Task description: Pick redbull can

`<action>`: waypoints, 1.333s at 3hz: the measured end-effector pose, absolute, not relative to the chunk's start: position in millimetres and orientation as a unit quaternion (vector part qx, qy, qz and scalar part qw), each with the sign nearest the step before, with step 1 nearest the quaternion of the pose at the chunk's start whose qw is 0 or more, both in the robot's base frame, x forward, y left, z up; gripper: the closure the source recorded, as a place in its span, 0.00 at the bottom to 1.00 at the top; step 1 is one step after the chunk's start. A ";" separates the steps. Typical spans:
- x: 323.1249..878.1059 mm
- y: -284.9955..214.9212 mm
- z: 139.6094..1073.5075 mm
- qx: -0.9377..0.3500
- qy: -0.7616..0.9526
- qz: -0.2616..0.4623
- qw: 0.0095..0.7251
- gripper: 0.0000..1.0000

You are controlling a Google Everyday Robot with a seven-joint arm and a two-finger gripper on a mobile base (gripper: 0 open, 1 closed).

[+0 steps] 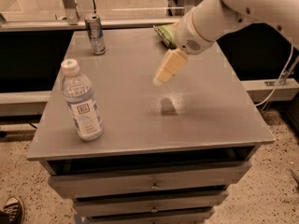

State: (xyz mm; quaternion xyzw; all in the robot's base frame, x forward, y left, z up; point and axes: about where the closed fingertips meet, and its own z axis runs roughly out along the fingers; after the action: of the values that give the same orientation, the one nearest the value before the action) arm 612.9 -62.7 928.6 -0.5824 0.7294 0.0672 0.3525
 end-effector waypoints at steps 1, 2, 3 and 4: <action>658.8 -18.6 918.8 -0.556 0.724 0.097 0.396 0.00; 712.8 29.2 913.3 -0.530 0.707 0.122 0.453 0.00; 770.0 83.9 909.1 -0.498 0.687 0.142 0.510 0.00; 799.3 111.4 906.3 -0.479 0.678 0.161 0.534 0.00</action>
Offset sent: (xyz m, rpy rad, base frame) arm 0.1716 0.1457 -0.0153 0.4035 -0.1891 -0.0445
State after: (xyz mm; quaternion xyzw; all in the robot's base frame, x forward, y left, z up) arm 799.3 111.4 906.3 -0.4790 0.6779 0.1607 0.5340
